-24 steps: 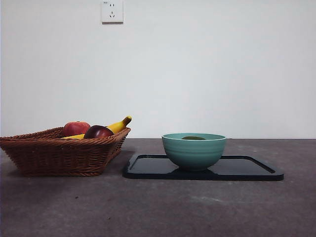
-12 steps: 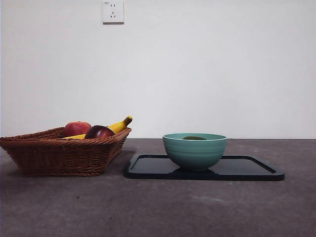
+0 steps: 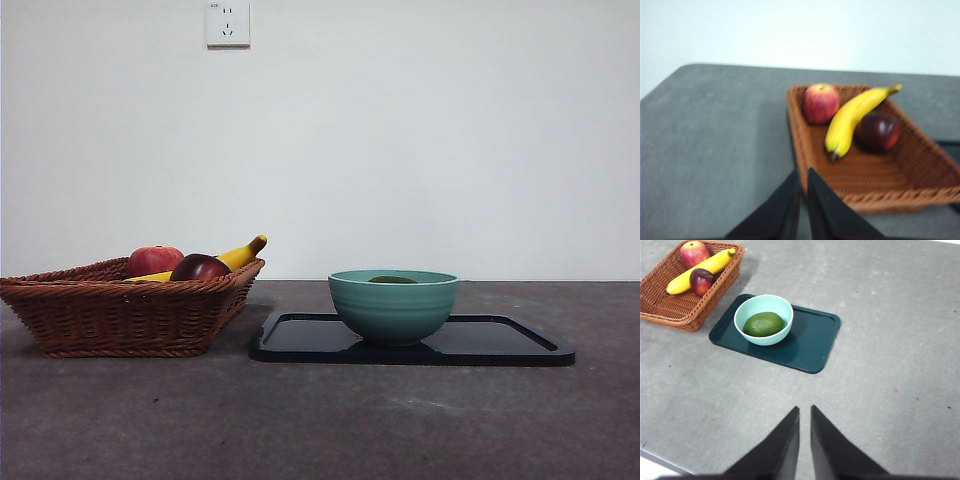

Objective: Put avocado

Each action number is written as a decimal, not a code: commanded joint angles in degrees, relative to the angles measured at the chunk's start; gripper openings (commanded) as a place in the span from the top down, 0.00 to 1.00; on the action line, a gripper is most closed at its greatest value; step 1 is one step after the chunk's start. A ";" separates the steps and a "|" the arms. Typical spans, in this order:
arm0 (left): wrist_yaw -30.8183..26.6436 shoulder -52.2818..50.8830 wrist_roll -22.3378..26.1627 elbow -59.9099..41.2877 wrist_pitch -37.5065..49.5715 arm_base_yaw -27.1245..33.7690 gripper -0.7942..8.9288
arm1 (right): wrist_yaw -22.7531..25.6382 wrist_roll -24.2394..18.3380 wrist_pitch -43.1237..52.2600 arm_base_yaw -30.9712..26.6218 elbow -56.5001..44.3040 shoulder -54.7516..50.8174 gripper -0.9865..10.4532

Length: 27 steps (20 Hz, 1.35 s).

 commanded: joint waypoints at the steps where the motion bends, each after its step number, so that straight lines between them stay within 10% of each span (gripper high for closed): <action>1: -0.11 -1.99 -1.27 -2.71 0.68 1.70 0.89 | 0.17 0.37 0.61 0.26 0.33 0.13 0.89; 27: 0.09 -8.48 2.03 -7.82 -3.23 2.47 0.89 | 0.17 0.37 0.63 0.26 0.33 0.13 0.89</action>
